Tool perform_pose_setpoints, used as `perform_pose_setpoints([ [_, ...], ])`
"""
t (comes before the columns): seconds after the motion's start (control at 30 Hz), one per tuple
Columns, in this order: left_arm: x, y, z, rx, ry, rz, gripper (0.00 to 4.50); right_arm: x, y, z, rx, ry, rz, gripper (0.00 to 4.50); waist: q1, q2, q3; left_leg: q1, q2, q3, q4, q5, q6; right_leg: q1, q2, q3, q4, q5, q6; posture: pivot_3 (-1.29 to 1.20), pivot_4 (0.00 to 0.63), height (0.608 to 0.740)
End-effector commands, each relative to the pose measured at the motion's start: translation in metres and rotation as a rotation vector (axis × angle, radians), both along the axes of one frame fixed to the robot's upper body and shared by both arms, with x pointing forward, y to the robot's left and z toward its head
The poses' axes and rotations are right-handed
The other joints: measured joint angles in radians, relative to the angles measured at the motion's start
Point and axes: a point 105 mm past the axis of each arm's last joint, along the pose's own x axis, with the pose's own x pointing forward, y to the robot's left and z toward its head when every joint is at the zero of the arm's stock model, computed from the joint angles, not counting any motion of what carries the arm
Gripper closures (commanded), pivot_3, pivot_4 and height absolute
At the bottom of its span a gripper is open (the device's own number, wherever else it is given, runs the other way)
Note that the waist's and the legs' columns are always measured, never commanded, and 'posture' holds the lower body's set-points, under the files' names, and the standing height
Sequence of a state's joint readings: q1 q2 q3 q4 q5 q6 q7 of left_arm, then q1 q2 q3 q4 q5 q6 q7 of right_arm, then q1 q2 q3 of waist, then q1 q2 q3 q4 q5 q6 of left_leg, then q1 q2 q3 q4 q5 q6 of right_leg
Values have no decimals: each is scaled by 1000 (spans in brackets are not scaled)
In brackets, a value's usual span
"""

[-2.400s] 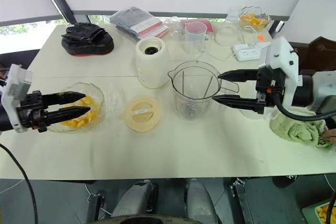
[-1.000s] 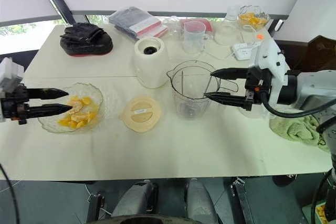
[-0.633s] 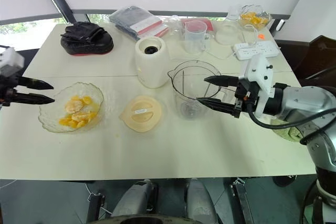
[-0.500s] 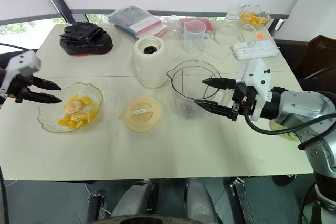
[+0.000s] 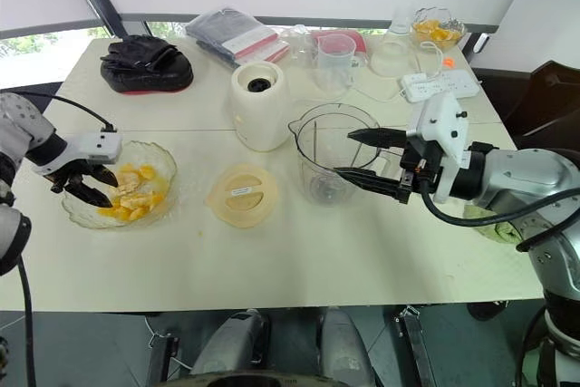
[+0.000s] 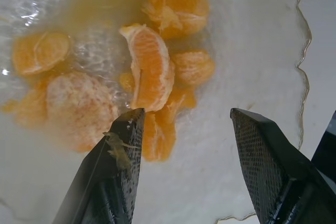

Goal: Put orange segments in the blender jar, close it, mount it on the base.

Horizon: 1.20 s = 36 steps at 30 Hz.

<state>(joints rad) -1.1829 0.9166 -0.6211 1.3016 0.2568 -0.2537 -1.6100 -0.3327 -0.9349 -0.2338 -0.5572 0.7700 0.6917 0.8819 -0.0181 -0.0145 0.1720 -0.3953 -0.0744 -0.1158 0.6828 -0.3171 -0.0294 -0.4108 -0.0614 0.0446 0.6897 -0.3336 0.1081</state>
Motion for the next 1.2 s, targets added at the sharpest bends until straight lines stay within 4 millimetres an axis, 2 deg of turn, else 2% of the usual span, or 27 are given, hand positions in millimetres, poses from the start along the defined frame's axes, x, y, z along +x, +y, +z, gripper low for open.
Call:
perform_pose_setpoints([
  [0.03, 3, 0, 0, -4, -26, 11, 1816, 0, 2, 8, 2, -33, 8, 1575, 0, 0, 0, 0, 0, 0, 0, 0, 0, 0, 0, 0, 0, 0, 0, 0, 150, 740],
  [0.4, 15, -8, -18, 9, -90, 34, 1816, 0, -1, 12, -14, -51, -7, 1575, -1, -1, 0, 0, 0, 0, 0, 0, 0, -1, 0, 0, 2, 0, 0, 0, 150, 740],
  [0.57, 16, -5, -25, 34, -105, 33, 1816, -1, -1, 12, -15, -53, -16, 1575, -1, -1, 0, 0, 0, 0, 1, 0, 0, -1, 0, 0, 3, 0, 0, 0, 150, 740],
  [0.87, 17, 0, -31, 80, -131, 33, 1816, 0, -2, 13, -17, -59, -27, 1575, 0, -1, 0, 0, 0, 0, 1, 0, 0, -2, 0, 0, 5, 0, 0, 0, 150, 740],
  [1.2, 21, -6, -39, 64, -164, 29, 1816, 1, -2, 14, -18, -65, -36, 1575, 1, -2, 0, -1, 0, 0, 2, 0, 0, -3, 0, 0, 7, 0, 0, 0, 150, 740],
])
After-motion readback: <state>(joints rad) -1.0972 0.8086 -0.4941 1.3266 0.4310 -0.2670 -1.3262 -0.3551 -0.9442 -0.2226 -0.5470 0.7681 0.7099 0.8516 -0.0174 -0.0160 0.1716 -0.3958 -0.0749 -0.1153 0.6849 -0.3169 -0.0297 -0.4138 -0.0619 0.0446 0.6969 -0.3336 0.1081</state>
